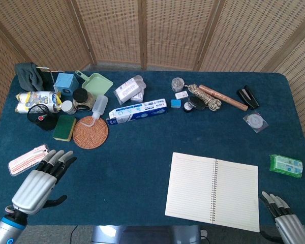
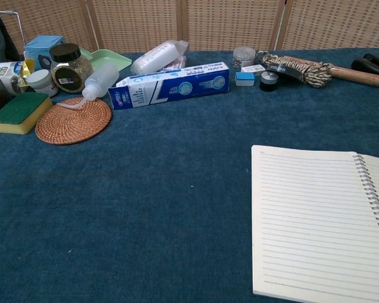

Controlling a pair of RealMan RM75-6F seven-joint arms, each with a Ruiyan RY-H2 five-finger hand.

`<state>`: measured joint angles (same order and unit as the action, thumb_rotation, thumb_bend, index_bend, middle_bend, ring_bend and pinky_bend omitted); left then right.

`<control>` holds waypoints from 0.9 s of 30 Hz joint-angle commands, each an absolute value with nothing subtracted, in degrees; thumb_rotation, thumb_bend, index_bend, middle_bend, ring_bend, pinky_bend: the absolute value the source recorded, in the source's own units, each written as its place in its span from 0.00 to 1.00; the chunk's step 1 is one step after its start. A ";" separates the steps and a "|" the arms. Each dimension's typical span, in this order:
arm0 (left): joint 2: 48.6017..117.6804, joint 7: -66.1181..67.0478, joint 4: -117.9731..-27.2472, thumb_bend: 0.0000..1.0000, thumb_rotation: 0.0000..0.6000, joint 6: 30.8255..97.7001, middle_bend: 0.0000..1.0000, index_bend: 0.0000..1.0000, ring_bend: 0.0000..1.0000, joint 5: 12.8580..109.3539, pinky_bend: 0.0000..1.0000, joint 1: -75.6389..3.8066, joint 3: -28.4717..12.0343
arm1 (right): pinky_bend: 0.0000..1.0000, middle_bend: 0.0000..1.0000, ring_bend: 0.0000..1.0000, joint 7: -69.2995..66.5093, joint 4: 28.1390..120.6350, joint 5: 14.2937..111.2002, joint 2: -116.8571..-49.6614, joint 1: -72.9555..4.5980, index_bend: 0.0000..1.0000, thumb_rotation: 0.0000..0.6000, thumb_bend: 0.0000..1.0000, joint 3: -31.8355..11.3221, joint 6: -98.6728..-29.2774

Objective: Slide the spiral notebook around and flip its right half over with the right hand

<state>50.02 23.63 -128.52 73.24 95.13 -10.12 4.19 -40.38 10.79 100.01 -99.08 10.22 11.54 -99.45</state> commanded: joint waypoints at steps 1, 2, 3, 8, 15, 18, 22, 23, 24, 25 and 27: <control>49.96 23.55 -128.44 0.06 1.00 73.32 0.00 0.00 0.00 95.09 0.00 -10.09 4.15 | 0.12 0.00 0.00 -41.11 11.11 100.30 -99.29 10.12 0.01 0.92 0.19 11.63 -100.60; 49.95 23.49 -128.40 0.06 1.00 73.33 0.00 0.00 0.00 95.05 0.00 -10.08 4.15 | 0.13 0.00 0.00 -41.30 11.13 100.38 -99.38 10.14 0.04 0.96 0.20 11.66 -101.04; 49.93 23.40 -128.36 0.06 1.00 73.31 0.00 0.00 0.00 94.97 0.00 -10.09 4.13 | 0.13 0.00 0.00 -41.56 11.10 100.61 -99.48 10.13 0.06 0.98 0.21 11.81 -101.60; 49.88 23.31 -128.25 0.06 1.00 73.17 0.00 0.00 0.00 94.77 0.00 -10.19 4.03 | 0.14 0.00 0.00 -42.23 10.81 101.60 -99.83 10.26 0.18 1.00 0.25 12.55 -103.67; 49.99 23.06 -128.02 0.06 1.00 73.05 0.00 0.00 0.00 94.64 0.00 -10.24 4.01 | 0.16 0.00 0.00 -43.40 11.00 102.62 -99.85 10.14 0.29 1.00 0.32 13.32 -105.47; 49.92 22.79 -127.95 0.06 1.00 73.14 0.00 0.00 0.00 94.68 0.00 -10.20 4.04 | 0.16 0.00 0.00 -43.98 11.30 102.58 -99.81 9.97 0.32 1.00 0.35 13.26 -105.46; 49.70 22.45 -127.83 0.06 1.00 73.42 0.00 0.00 0.00 94.63 0.00 -10.08 4.00 | 0.17 0.02 0.00 -45.38 12.09 102.43 -99.84 9.86 0.39 1.00 0.41 13.04 -105.96; 49.66 22.37 -127.75 0.06 1.00 73.45 0.00 0.00 0.00 94.63 0.00 -10.06 4.01 | 0.18 0.03 0.00 -45.74 12.25 102.41 -99.84 9.84 0.42 1.00 0.43 13.02 -106.05; 49.64 22.30 -127.69 0.06 1.00 73.49 0.00 0.00 0.00 94.65 0.00 -10.03 4.03 | 0.18 0.04 0.00 -45.94 12.32 102.38 -99.84 9.83 0.43 1.00 0.44 12.98 -106.12; 49.64 22.21 -127.65 0.06 1.00 73.49 0.00 0.00 0.00 94.65 0.00 -10.02 4.04 | 0.18 0.05 0.00 -46.07 12.41 102.32 -99.86 9.83 0.46 1.00 0.46 12.90 -106.24; 49.63 22.04 -127.58 0.06 1.00 73.47 0.00 0.00 0.00 94.62 0.00 -10.02 4.05 | 0.18 0.06 0.01 -46.47 12.66 102.21 -99.88 9.83 0.50 1.00 0.49 12.75 -106.56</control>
